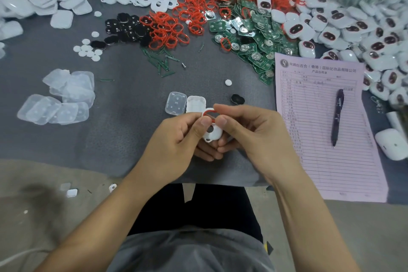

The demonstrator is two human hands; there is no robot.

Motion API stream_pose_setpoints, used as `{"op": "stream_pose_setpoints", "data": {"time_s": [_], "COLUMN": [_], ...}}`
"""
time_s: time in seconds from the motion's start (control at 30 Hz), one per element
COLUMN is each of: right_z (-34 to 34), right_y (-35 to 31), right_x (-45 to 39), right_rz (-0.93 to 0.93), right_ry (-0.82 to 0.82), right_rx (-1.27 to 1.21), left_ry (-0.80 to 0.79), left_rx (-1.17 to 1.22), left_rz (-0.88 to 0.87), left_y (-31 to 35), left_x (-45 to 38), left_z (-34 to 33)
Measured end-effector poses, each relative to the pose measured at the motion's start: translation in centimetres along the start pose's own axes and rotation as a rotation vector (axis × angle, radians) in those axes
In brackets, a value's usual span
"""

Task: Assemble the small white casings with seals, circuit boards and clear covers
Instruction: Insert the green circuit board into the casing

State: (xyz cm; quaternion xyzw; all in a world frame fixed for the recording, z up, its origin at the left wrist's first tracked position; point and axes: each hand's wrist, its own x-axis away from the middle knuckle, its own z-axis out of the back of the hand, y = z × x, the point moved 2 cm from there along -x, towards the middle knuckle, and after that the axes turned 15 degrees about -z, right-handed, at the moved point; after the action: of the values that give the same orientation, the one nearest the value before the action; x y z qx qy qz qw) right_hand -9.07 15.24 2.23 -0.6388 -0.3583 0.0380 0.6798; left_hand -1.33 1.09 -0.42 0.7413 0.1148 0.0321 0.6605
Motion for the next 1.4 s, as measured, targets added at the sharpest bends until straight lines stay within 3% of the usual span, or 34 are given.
{"op": "stream_pose_setpoints", "data": {"time_s": [0.47, 1.27, 1.4], "right_z": [-0.3, 0.7, 0.6], "right_y": [0.8, 1.4, 1.5], "right_x": [0.2, 0.4, 0.4], "right_rz": [0.072, -0.02, -0.107], "right_ry": [0.043, 0.055, 0.02], "right_rx": [0.078, 0.021, -0.078], "left_ry": [-0.038, -0.108, -0.102], "left_rx": [-0.02, 0.001, 0.007], "left_rz": [0.022, 0.12, 0.103], "left_y": [0.0, 0.3, 0.3], "left_x": [-0.3, -0.8, -0.7], "left_z": [0.4, 0.3, 0.4]}}
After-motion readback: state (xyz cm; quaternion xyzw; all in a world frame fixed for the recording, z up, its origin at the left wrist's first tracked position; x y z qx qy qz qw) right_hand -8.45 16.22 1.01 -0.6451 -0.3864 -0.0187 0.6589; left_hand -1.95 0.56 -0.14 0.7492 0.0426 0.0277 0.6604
